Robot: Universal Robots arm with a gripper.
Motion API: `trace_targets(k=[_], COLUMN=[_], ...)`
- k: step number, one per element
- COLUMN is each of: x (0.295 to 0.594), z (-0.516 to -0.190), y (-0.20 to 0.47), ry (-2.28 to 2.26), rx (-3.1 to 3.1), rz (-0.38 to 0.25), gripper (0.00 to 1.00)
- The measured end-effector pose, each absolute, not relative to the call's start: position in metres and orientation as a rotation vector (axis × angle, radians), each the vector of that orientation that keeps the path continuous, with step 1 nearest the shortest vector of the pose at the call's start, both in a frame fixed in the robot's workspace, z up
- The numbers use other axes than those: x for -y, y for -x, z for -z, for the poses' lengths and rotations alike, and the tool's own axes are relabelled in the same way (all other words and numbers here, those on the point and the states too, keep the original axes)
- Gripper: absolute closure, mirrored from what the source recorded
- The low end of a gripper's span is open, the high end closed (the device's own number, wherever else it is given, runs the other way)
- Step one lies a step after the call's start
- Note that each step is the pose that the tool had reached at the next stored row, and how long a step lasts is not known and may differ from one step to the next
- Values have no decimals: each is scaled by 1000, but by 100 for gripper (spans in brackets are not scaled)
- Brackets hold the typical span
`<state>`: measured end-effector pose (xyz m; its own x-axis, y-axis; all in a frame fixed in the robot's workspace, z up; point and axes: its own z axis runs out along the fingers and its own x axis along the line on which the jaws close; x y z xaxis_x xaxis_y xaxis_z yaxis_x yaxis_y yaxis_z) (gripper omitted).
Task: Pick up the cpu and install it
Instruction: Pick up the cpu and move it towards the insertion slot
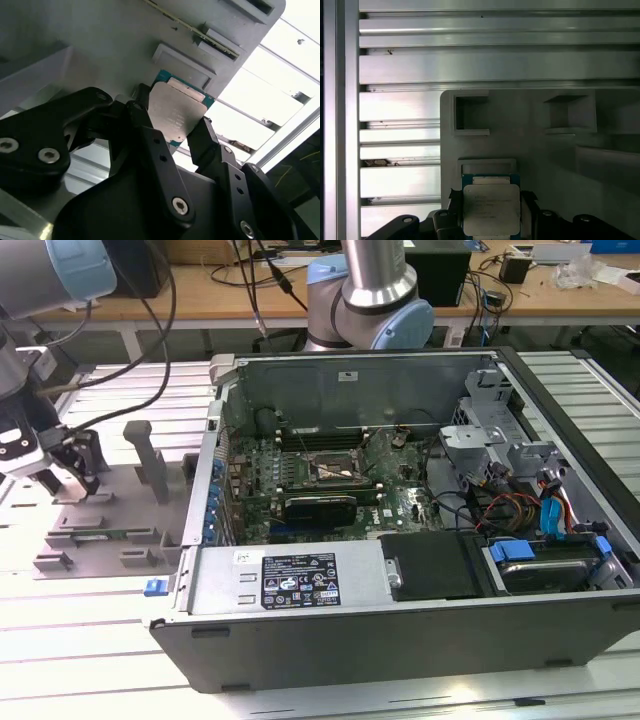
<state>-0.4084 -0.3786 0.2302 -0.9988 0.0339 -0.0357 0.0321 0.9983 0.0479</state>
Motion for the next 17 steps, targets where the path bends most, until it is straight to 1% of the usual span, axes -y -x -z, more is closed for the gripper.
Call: trace_targets(k=[11, 17], x=[379, 379], z=[-255, -281], y=[408, 408], ry=[-51, -51], rx=[-3104, -3104], rz=[-73, -73], gripper=[45, 45])
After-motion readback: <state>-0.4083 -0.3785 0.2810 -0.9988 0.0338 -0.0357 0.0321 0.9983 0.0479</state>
